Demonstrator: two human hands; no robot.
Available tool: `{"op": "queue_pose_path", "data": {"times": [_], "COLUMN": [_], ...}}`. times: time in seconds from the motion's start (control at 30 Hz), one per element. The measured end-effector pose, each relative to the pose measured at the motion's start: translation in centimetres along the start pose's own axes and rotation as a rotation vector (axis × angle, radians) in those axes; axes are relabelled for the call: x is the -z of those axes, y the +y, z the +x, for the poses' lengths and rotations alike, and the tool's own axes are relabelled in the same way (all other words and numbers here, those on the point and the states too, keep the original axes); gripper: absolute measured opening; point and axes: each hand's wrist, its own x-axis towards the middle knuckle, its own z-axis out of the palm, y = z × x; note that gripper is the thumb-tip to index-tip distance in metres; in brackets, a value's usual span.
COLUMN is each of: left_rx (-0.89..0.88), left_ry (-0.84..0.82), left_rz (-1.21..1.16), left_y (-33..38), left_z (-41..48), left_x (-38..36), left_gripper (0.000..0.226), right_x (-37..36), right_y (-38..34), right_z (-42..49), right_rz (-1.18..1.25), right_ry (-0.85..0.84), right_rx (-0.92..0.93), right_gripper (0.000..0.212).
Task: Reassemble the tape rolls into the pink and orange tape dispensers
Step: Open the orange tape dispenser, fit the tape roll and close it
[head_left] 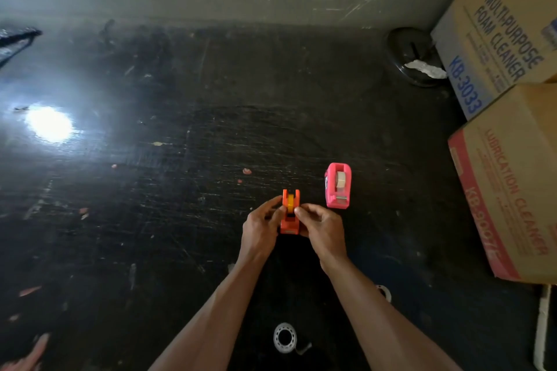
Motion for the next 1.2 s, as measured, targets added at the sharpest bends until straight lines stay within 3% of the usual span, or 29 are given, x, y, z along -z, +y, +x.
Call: {"op": "queue_pose_path", "data": {"times": [0.37,0.7,1.2], "left_rx": [0.093,0.075,0.112], "left_ry": [-0.189,-0.152,-0.099], "left_rz": [-0.097,-0.186,-0.351], "left_y": [-2.7,-2.8,-1.6], "left_z": [-10.9,-16.3,-17.2], "left_x": [0.8,1.3,0.7], "left_gripper": [0.039,0.043,0.038], "right_x": [3.7,4.2,4.3], "right_y": [5.6,6.6,5.0], "right_z": [-9.4,-13.7,-14.8], "right_rz": [0.232,0.271,0.301], "right_ry": [-0.110,-0.158,-0.151], "right_rx": [-0.081,-0.056,-0.061], "right_gripper": [0.033,0.029,0.023]}}
